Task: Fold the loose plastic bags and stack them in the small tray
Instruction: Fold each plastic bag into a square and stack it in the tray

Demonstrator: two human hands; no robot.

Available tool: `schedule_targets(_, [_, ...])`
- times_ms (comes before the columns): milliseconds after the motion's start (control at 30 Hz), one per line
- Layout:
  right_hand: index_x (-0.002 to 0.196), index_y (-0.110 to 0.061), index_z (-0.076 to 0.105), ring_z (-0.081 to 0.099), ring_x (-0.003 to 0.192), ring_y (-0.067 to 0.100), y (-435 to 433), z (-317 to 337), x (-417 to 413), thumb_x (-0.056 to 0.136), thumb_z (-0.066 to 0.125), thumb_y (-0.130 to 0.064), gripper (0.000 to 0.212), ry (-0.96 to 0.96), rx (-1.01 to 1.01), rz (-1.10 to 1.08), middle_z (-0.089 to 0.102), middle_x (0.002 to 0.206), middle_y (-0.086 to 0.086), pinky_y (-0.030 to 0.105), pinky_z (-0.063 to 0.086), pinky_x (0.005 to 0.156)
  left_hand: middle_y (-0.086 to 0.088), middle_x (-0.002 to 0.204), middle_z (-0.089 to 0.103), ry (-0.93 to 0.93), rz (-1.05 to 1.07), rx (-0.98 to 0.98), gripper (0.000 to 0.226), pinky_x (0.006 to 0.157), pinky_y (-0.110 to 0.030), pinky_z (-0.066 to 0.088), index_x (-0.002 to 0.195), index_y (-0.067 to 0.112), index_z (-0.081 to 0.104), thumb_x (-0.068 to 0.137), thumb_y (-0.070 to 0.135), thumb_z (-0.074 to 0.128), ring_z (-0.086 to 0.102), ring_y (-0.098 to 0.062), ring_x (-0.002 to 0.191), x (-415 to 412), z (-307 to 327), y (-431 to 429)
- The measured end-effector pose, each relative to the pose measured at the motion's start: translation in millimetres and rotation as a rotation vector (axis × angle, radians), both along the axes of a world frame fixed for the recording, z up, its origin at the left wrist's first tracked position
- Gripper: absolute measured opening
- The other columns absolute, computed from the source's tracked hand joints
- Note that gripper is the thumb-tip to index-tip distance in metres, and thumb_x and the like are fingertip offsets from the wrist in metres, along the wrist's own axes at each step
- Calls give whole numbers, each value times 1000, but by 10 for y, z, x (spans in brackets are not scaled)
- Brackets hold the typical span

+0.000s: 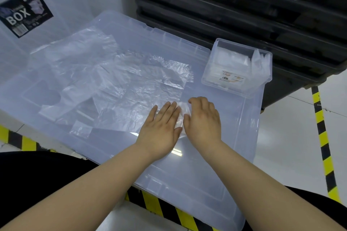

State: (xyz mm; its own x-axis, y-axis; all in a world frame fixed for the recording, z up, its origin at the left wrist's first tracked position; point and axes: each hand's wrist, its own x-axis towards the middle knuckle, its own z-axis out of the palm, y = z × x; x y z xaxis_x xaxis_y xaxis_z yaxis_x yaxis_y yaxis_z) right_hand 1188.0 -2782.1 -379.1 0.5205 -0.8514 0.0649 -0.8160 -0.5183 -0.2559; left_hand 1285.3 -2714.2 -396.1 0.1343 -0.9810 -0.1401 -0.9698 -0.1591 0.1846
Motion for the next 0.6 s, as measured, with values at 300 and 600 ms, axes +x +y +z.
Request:
schedule_targets(300, [148, -20, -2, -15, 142, 15, -49, -105, -132, 73, -18, -51, 83, 277, 168, 213, -11, 156, -5, 30, -16, 110, 1, 155, -17, -46, -24, 40, 88, 102, -28, -24, 146, 14, -13, 67, 48, -26, -17, -11, 141, 15, -4, 5])
schedule_targets(600, [148, -20, 12, -6, 144, 20, 5, -17, -228, 94, 11, -51, 62, 221, 230, 92, -3, 156, 3, 31, -8, 113, 10, 149, 27, 112, 103, -48, 51, 99, -21, 7, 142, 25, 31, 94, 40, 42, 21, -8, 137, 114, 171, -148])
